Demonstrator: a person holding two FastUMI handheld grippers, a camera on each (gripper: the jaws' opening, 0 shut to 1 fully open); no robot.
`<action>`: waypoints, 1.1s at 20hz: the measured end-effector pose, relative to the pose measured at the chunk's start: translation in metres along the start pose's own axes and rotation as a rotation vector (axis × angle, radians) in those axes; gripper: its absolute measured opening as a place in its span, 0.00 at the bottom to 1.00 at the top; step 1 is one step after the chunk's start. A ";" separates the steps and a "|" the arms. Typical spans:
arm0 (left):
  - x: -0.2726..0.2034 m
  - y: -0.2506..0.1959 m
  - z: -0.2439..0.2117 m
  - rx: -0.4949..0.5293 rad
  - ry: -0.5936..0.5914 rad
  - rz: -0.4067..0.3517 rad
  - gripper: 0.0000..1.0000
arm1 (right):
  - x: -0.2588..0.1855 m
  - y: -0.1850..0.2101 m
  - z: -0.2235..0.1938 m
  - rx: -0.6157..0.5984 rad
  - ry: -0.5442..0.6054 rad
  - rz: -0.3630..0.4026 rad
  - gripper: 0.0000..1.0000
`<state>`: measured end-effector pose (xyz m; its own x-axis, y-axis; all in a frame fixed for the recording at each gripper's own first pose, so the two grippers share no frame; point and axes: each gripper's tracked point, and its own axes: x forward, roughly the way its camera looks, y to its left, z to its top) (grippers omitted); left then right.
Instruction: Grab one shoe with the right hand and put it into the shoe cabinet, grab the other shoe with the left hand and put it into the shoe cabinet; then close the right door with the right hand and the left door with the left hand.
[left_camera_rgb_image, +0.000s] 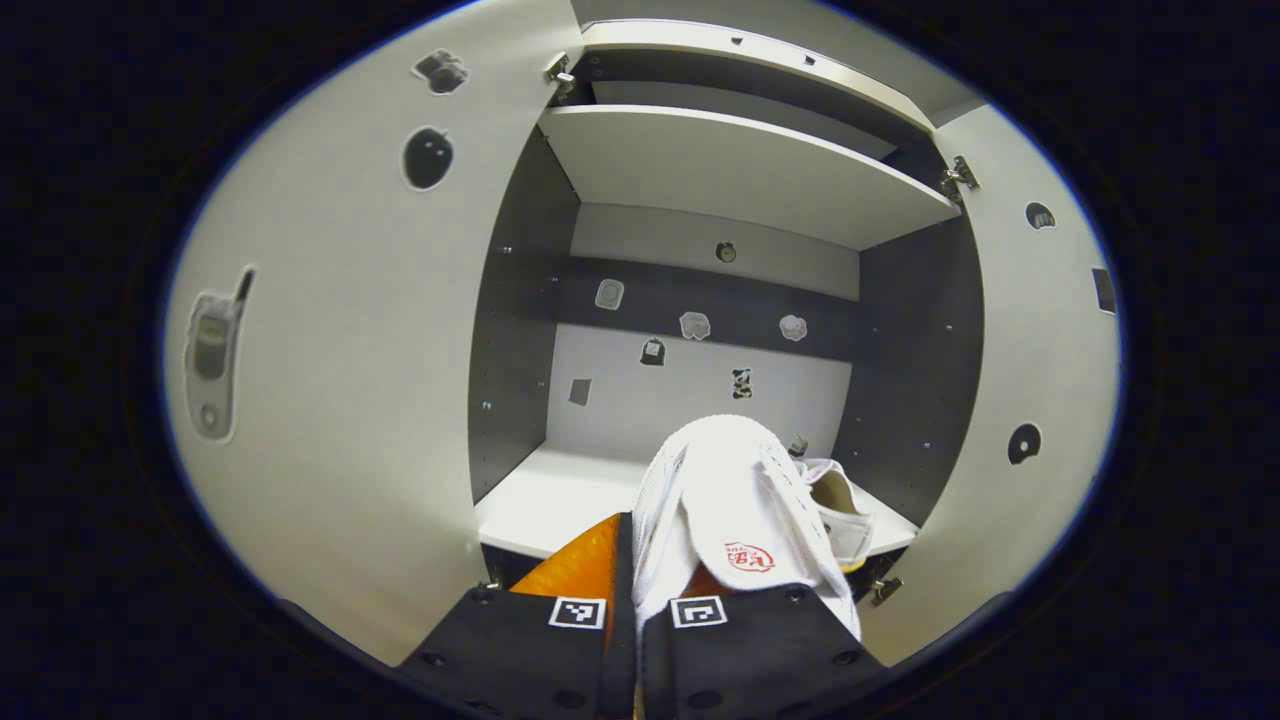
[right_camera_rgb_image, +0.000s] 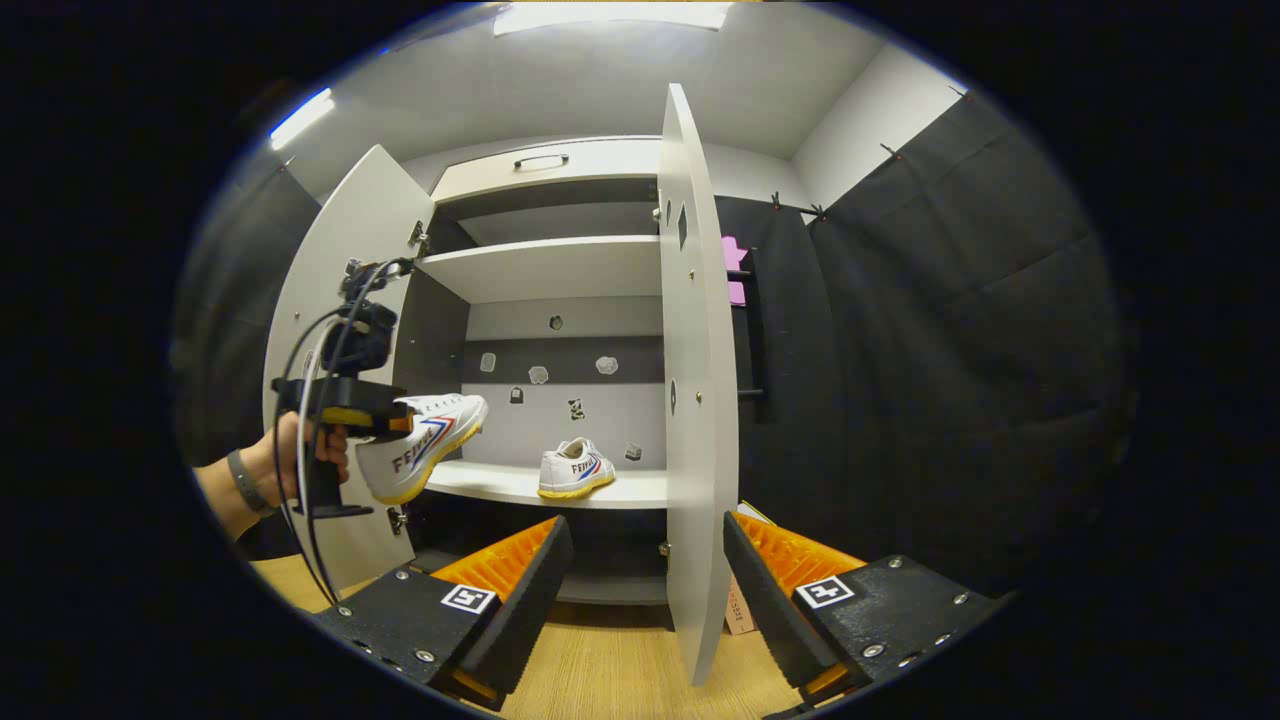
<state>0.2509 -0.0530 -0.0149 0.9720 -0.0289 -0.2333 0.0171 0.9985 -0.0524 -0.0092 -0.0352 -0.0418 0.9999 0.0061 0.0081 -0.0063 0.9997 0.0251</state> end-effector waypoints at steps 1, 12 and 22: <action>0.021 -0.001 0.006 0.008 0.005 0.012 0.10 | -0.001 0.000 0.001 0.000 -0.001 -0.001 0.93; 0.167 0.006 -0.069 0.153 0.309 0.128 0.10 | -0.018 -0.019 0.004 -0.040 0.002 -0.073 0.93; 0.150 0.010 -0.070 0.091 0.327 0.109 0.55 | -0.007 -0.030 0.004 -0.006 0.000 -0.082 0.93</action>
<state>0.3804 -0.0503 -0.1186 0.8432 0.0790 -0.5317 -0.0472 0.9962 0.0733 -0.0159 -0.0652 -0.0383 0.9971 -0.0755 0.0065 0.0754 0.9970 0.0195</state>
